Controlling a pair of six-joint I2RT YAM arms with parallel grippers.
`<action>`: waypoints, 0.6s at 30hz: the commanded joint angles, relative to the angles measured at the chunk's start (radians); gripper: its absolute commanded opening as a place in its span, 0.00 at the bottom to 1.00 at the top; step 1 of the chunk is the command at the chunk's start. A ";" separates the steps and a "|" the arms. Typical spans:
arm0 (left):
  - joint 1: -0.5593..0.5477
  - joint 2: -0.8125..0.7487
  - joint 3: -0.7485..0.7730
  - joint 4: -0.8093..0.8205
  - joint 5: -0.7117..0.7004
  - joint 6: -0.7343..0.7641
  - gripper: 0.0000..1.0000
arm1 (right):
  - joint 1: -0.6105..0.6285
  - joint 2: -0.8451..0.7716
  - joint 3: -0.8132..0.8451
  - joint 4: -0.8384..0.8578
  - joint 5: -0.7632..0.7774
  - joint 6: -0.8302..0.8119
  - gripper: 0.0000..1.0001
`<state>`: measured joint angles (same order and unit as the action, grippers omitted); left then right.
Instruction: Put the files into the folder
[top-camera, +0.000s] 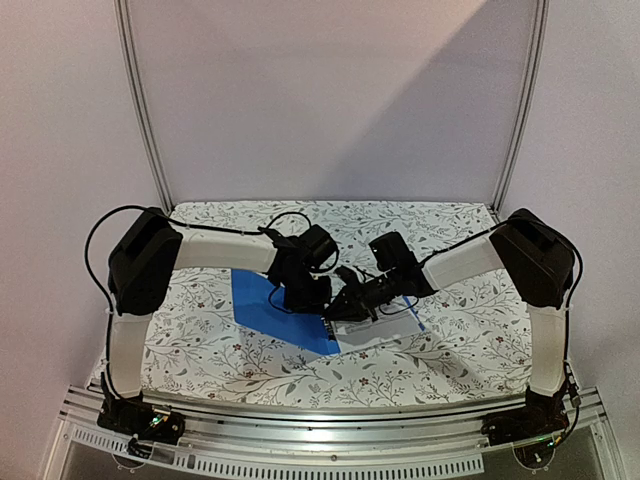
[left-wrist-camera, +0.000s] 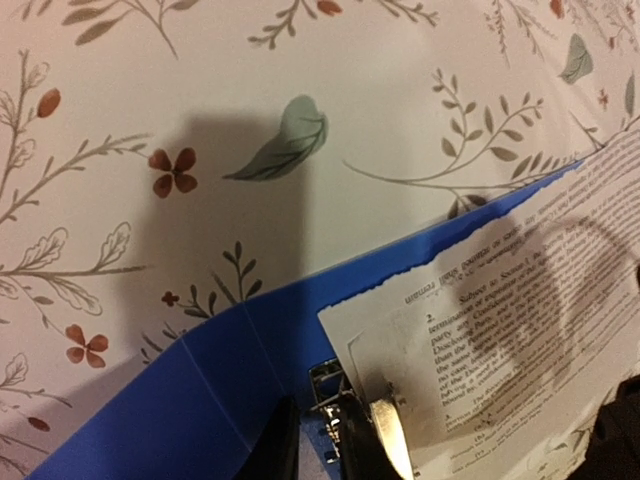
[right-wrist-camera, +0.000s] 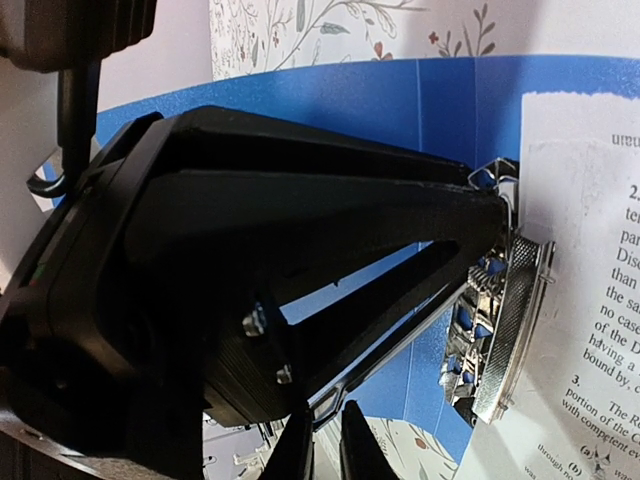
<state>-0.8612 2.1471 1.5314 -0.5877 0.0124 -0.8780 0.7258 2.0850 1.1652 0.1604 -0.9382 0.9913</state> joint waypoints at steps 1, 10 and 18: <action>-0.006 0.035 0.020 0.007 -0.009 -0.007 0.15 | 0.006 0.030 -0.015 0.017 -0.008 0.000 0.10; -0.004 0.045 0.020 -0.009 -0.009 -0.015 0.00 | 0.006 0.041 -0.018 -0.020 -0.005 -0.024 0.09; -0.006 0.048 0.016 -0.015 -0.035 -0.015 0.00 | 0.007 0.043 -0.022 -0.024 -0.002 -0.028 0.09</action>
<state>-0.8612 2.1548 1.5494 -0.5716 0.0101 -0.8913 0.7258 2.0964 1.1645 0.1650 -0.9463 0.9821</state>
